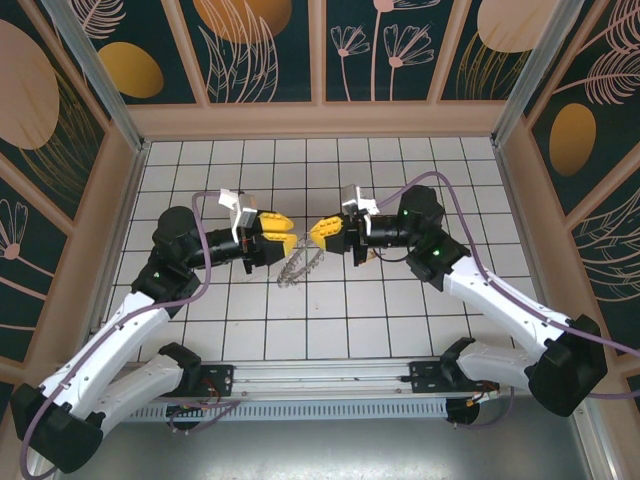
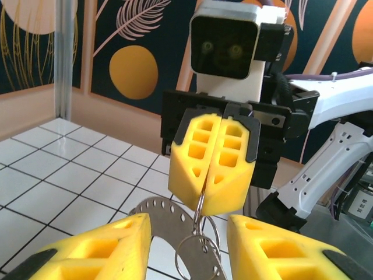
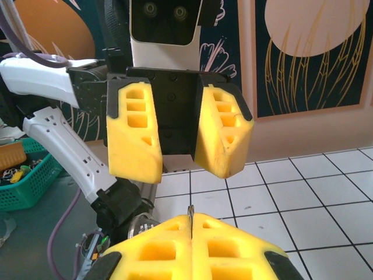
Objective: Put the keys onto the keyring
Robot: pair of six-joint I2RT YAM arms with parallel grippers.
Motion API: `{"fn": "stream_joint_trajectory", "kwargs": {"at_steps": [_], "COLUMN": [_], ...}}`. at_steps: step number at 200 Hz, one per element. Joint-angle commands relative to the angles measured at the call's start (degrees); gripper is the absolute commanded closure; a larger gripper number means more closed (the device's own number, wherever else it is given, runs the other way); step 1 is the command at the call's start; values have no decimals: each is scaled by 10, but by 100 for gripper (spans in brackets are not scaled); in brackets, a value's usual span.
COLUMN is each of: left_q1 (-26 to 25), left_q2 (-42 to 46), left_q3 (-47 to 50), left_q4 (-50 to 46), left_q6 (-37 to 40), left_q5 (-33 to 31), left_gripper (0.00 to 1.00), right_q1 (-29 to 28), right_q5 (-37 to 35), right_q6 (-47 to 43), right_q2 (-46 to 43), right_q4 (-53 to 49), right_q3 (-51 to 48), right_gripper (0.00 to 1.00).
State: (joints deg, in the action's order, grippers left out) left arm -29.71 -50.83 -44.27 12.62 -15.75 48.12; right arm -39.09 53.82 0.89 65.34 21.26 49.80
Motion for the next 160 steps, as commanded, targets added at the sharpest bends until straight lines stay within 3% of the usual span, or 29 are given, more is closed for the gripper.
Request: {"fn": "stream_joint_trajectory", "kwargs": {"at_steps": [1, 69, 100, 134, 160], "left_q1": [-5, -52, -54, -54, -54], "left_q2": [-5, -33, -34, -36, -38], "left_q3": [-22, -47, -48, -46, -44], "left_q4": [33, 6, -3, -4, -3], "left_q6": [12, 44, 54, 56, 57], "left_q5": [27, 27, 14, 8, 6], "left_gripper": [64, 69, 76, 93, 95], "right_q1": [2, 2, 3, 2, 3], "right_q5": [24, 26, 33, 35, 35], "right_q6": [23, 64, 75, 75, 74], "right_q2": [-12, -13, -13, -21, -24], "right_q4": [70, 144, 163, 164, 164], "right_q3": [-5, -25, -31, -37, -38], "right_gripper": [100, 100, 100, 100, 100]}}
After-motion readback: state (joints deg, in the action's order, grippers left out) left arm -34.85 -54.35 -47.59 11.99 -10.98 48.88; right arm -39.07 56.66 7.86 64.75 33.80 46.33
